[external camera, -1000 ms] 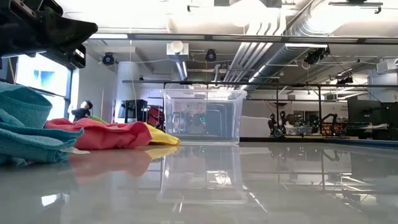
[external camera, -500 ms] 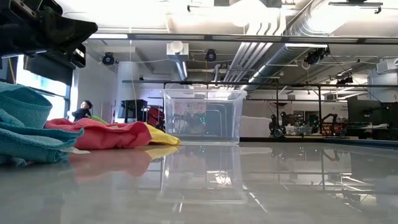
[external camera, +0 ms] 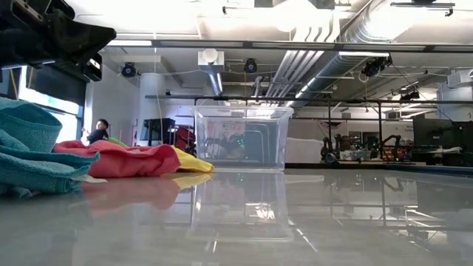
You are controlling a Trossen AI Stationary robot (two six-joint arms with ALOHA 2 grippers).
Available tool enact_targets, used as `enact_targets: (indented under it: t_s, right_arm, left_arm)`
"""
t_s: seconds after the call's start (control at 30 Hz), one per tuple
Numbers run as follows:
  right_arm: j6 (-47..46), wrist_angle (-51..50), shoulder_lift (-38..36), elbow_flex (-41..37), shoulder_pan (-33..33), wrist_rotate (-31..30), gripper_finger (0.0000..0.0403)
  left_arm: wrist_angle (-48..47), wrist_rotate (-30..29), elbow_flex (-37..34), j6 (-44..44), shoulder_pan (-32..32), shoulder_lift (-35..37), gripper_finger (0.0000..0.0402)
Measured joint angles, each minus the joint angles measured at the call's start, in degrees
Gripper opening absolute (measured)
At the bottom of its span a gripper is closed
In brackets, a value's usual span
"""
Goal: Sort towels by color in basket
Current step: Put the green microfiber cloth into the bottom transparent bin
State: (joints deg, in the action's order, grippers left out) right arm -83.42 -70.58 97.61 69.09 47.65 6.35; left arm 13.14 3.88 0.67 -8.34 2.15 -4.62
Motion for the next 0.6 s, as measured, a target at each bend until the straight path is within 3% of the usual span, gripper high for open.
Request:
enact_targets:
  t_s: [0.2, 0.4, 0.6]
  right_arm:
    - [0.5, -8.9, 0.5, 6.9, 0.0, -0.3, 0.0180]
    - [-2.6, -17.5, 0.3, 17.9, 0.6, -2.3, 0.0188]
    - [-5.5, -19.4, 0.2, 25.2, 2.8, -11.5, 0.0188]
  left_arm:
    - [0.0, 0.0, 0.0, 0.0, 0.0, 0.0, 0.0000]
    - [0.1, 0.0, 0.0, 0.0, 0.0, 0.0, 0.0000]
    - [0.0, 0.0, 0.0, -0.4, 0.0, 0.0, 0.0000]
